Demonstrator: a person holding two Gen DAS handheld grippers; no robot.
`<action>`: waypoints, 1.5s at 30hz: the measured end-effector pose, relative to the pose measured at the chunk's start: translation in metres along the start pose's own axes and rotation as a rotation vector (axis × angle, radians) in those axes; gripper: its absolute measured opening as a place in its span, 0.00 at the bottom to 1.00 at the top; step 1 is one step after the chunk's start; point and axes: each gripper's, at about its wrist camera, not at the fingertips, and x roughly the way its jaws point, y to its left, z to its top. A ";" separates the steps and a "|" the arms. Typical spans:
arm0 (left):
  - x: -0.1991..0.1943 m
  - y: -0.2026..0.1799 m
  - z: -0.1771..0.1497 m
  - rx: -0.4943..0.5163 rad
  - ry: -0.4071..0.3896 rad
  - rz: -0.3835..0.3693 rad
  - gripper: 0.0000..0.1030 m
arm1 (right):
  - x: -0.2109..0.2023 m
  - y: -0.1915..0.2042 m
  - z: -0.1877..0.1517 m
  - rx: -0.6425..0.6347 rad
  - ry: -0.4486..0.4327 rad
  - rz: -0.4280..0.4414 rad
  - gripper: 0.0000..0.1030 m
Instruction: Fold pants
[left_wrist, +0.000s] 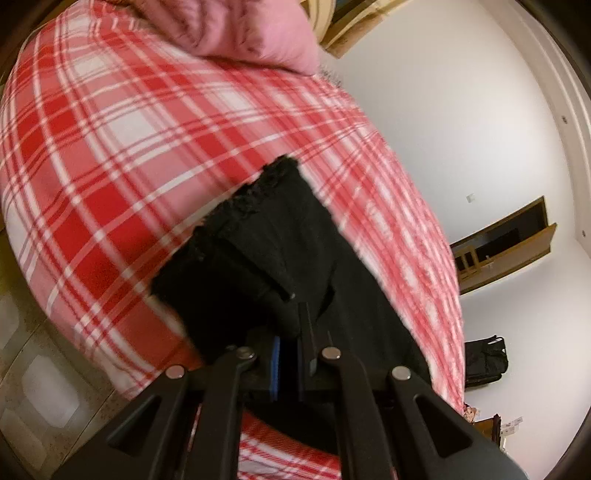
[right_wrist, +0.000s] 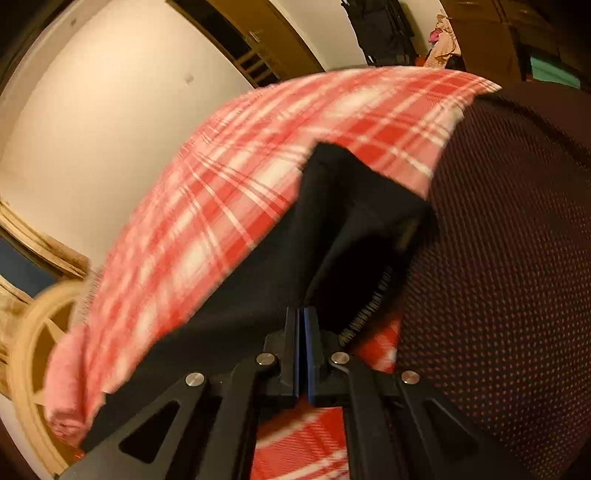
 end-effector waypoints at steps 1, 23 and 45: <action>0.003 0.004 -0.003 0.001 0.007 0.018 0.06 | 0.004 -0.002 -0.003 -0.011 0.001 -0.022 0.02; -0.016 -0.033 0.000 0.269 -0.225 0.488 0.55 | -0.004 0.025 0.058 -0.243 -0.155 -0.127 0.03; 0.072 -0.070 -0.029 0.422 -0.202 0.536 0.61 | 0.031 0.052 0.079 -0.394 -0.088 -0.052 0.05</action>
